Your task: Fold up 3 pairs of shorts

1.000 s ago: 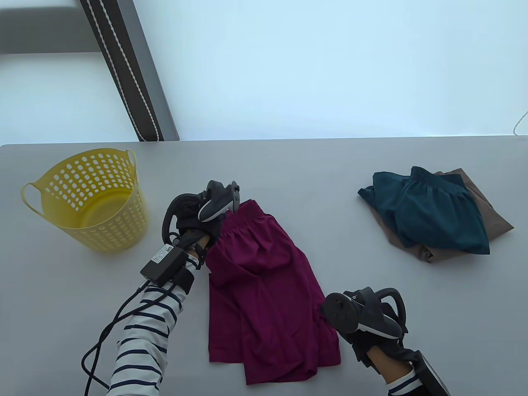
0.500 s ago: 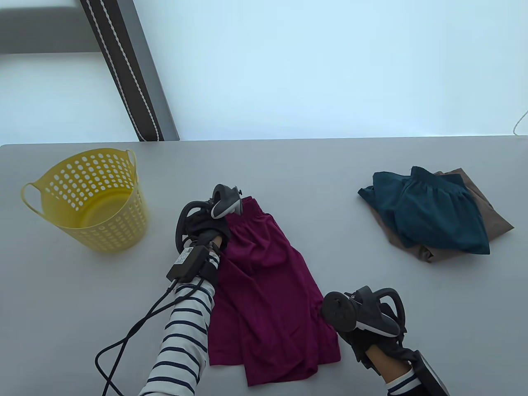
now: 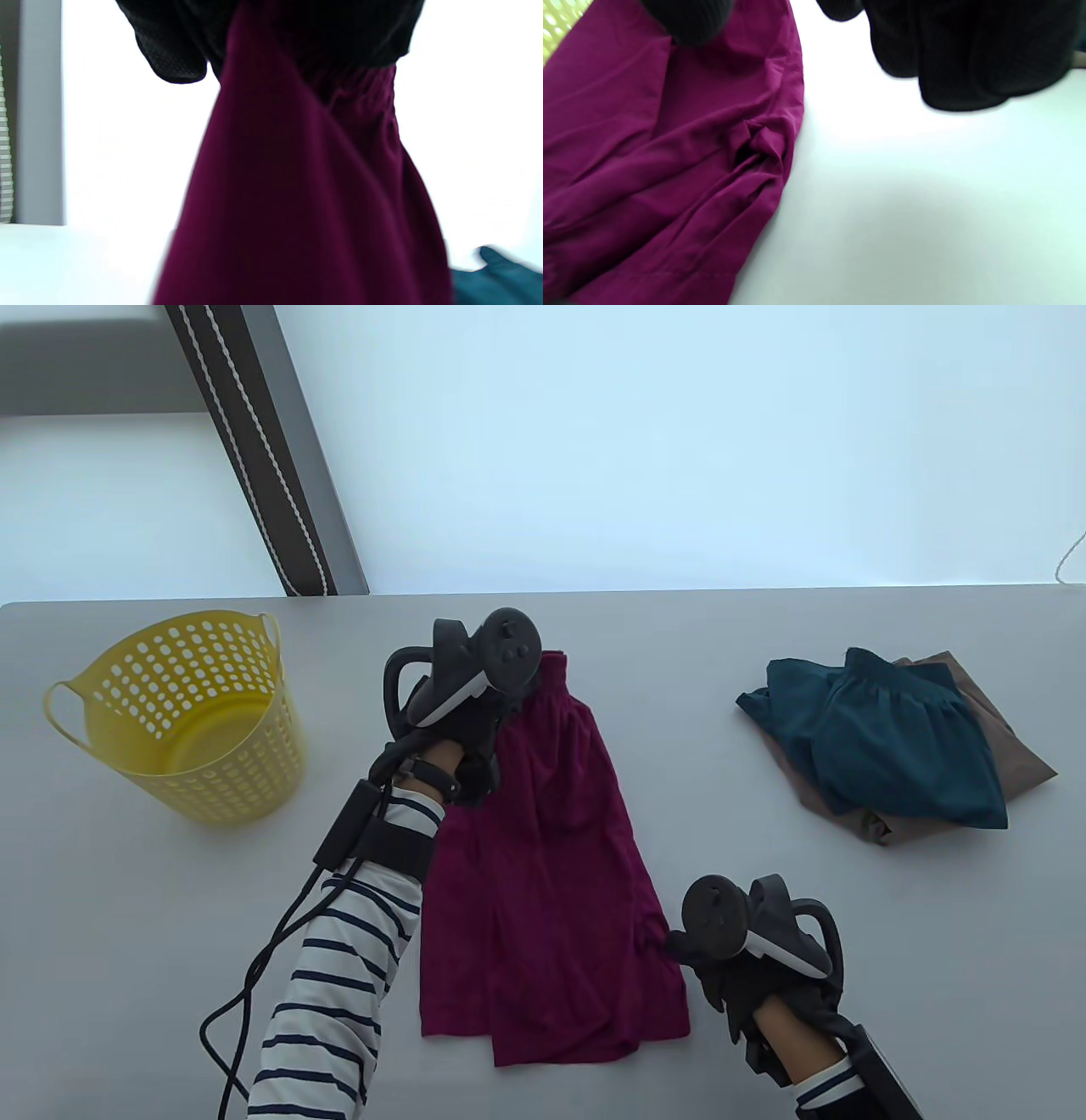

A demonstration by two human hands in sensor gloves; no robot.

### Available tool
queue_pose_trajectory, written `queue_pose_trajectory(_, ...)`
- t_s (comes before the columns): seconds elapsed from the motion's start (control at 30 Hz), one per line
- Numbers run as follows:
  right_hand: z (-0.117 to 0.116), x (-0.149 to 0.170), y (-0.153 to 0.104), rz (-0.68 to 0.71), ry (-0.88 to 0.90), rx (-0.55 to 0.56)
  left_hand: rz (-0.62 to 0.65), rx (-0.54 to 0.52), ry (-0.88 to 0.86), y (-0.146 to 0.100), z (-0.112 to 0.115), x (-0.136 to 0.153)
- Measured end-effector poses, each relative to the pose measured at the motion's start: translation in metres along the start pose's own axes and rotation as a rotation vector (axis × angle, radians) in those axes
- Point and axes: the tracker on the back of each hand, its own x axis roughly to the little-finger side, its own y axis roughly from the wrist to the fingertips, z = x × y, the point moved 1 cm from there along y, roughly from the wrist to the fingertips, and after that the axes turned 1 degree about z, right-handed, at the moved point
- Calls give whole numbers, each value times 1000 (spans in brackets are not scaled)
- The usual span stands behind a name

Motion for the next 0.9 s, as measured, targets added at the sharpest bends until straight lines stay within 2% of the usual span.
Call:
queue_pose_trajectory(0.13,23,-9,-7,74,139,175,227,-43,-118,-27,-37,-24)
queue_pose_trajectory(0.23,50,-14,-16,112,265,331,390,-12,-111,-46,-56,-40)
queue_pose_trajectory(0.33,98,-26,-26,206,367,551,539,34,-61,-65,-73,-56)
queue_pose_trajectory(0.4,130,-40,-29,305,368,663,584,47,-9,-75,-81,-64)
queue_pose_trajectory(0.5,161,-63,-25,408,378,653,597,31,50,-84,-89,-69)
queue_pose_trajectory(0.57,167,-71,-15,421,395,597,570,-10,75,-87,-96,-68)
queue_pose_trajectory(0.63,160,-77,0,364,365,463,507,-77,67,-89,-108,-60)
queue_pose_trajectory(0.7,144,-77,14,317,334,366,440,-148,15,-92,-124,-45)
queue_pose_trajectory(0.8,128,-68,26,198,371,339,397,-207,7,-101,-141,-28)
queue_pose_trajectory(0.9,133,-59,30,113,420,355,368,-250,64,-112,-149,-16)
